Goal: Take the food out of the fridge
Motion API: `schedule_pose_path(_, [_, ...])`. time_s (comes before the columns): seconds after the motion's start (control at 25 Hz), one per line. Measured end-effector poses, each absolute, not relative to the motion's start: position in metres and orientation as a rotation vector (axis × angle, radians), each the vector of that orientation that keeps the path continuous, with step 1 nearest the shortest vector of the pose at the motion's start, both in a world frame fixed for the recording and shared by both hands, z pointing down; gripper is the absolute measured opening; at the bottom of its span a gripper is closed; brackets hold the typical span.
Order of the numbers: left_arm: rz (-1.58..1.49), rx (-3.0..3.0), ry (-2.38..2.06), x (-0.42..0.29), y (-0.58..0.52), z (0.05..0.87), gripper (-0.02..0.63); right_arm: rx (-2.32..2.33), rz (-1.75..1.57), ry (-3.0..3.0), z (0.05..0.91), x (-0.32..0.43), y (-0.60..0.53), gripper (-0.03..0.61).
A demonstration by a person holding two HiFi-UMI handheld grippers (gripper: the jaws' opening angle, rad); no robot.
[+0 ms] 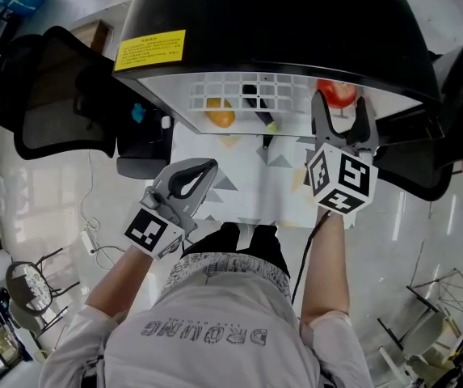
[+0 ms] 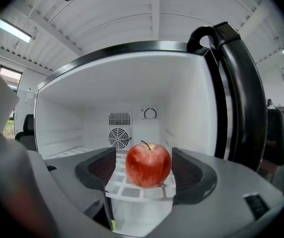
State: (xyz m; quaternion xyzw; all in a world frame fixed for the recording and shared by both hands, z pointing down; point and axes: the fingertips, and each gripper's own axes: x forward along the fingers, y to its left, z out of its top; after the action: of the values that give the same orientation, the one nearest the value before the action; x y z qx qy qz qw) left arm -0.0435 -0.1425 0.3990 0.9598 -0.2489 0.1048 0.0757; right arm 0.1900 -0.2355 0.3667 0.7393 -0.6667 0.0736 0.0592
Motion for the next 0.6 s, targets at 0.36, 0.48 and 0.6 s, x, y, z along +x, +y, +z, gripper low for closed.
schedule_pose_path(0.36, [0.317, 2.866, -0.741, -0.046, -0.147, 0.405, 0.006, 2.281, 0.243, -1.942, 0.376, 0.197, -0.25, 0.319])
schedule_pose_path(0.48, [0.315, 2.863, -0.743, -0.047, -0.148, 0.405, 0.006, 2.287, 0.255, -1.928, 0.378, 0.198, -0.255, 0.319])
schedule_pose_path(0.6, [0.317, 2.856, -0.75, -0.049, -0.15, 0.407, 0.006, 2.291, 0.277, -1.921, 0.381, 0.201, -0.259, 0.319])
